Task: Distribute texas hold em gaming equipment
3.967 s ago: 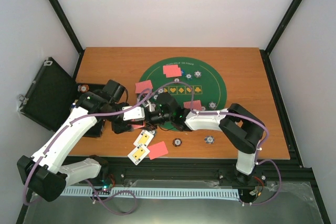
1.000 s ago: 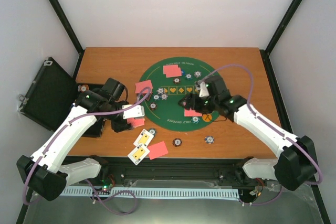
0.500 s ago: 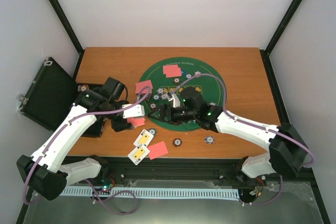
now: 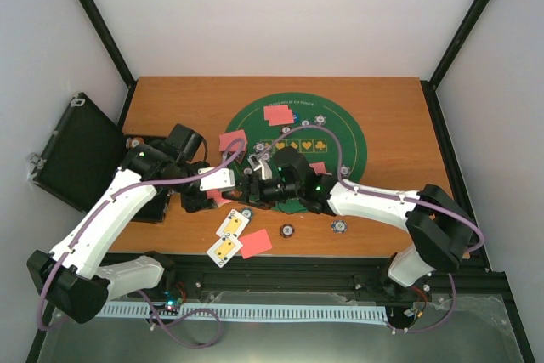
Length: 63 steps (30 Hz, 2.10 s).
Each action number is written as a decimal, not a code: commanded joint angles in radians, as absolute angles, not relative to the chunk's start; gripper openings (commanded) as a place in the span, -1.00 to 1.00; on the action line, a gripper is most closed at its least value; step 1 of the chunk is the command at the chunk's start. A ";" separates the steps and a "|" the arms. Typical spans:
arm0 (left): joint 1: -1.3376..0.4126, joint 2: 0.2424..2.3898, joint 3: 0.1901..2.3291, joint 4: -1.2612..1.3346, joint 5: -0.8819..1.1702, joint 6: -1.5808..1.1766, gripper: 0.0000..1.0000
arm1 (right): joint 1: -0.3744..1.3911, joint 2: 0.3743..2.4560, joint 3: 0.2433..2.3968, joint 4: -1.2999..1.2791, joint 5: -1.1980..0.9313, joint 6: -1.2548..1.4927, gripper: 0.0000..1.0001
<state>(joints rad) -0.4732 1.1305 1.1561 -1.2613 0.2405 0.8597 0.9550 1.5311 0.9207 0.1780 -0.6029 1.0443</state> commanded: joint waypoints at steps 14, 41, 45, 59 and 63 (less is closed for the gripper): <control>-0.483 1.131 1.181 -1.271 0.268 0.854 -0.64 | 1.011 1.704 1.063 0.329 -0.653 1.100 0.68; -0.483 1.111 1.193 -1.289 0.257 0.855 -0.65 | 0.949 1.775 0.980 0.322 -0.693 1.083 0.10; -0.483 1.111 1.192 -1.288 0.256 0.854 -0.64 | 0.946 1.752 0.981 0.299 -0.685 1.068 0.05; -0.483 1.103 1.183 -1.296 0.235 0.856 -0.64 | 0.942 1.757 1.008 0.299 -0.697 1.070 -0.01; -0.483 1.109 1.179 -1.292 0.231 0.856 -0.64 | 0.946 1.763 1.019 0.324 -0.714 1.080 0.15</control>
<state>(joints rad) -0.4782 1.1320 1.1557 -1.2804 0.2306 0.8558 0.9569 1.7420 1.0073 0.3626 -0.7177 1.0863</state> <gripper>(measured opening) 0.682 0.561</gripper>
